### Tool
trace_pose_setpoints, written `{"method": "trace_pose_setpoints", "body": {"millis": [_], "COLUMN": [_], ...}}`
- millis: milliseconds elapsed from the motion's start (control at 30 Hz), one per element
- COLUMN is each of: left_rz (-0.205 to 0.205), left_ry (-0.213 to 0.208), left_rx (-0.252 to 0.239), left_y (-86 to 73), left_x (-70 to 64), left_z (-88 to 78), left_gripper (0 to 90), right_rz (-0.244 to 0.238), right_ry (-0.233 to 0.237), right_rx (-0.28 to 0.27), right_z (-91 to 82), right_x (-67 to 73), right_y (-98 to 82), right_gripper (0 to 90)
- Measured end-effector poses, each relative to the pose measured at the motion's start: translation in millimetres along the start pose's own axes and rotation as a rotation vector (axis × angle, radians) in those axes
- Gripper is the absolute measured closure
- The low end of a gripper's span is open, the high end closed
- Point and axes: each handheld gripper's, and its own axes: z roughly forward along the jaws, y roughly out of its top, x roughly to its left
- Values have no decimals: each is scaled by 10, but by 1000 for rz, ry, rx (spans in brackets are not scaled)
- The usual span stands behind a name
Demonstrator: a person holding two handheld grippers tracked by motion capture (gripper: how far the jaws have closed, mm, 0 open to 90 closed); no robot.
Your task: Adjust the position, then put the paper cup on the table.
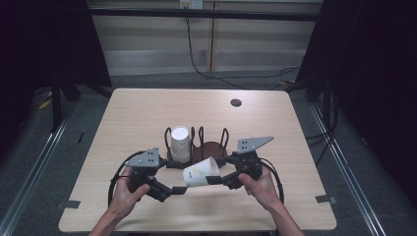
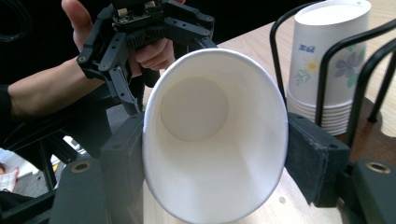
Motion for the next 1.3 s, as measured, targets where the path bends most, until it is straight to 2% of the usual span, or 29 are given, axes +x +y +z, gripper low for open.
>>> {"method": "trace_pose_setpoints", "body": {"millis": [167, 367, 467, 500, 533, 733, 1000, 1200, 1300], "left_rz": [-2, -9, -27, -17, -12, -10, -17, -27, -29], "left_ry": [3, 27, 29, 28, 31, 57, 74, 86, 92], "left_rx": [11, 42, 35, 62, 68, 53, 51, 47, 44], "left_y": [-16, -77, -99, -124, -128, -166, -210, -249, -270], "left_x": [7, 22, 34, 48, 54, 66, 98, 111, 108], "left_z": [13, -11, -33, -61, -70, -87, -102, -158, -177], "left_gripper": [160, 160, 160, 160, 160, 160, 160, 160, 160], "right_rz": [6, 14, 16, 16, 15, 19, 34, 42, 45], "right_ry": [-10, -34, -40, -47, -49, -81, -109, -137, -143], "right_rx": [4, 31, 43, 52, 58, 75, 103, 145, 146], "right_z": [-39, -87, -120, -135, -149, -236, -325, -417, -437], "right_x": [-19, -36, -38, -35, -37, -59, -89, -122, -136], "right_y": [-12, -26, -41, -45, -46, -71, -93, -79, -78], "right_gripper": [285, 284, 285, 284, 284, 284, 284, 284, 284]}}
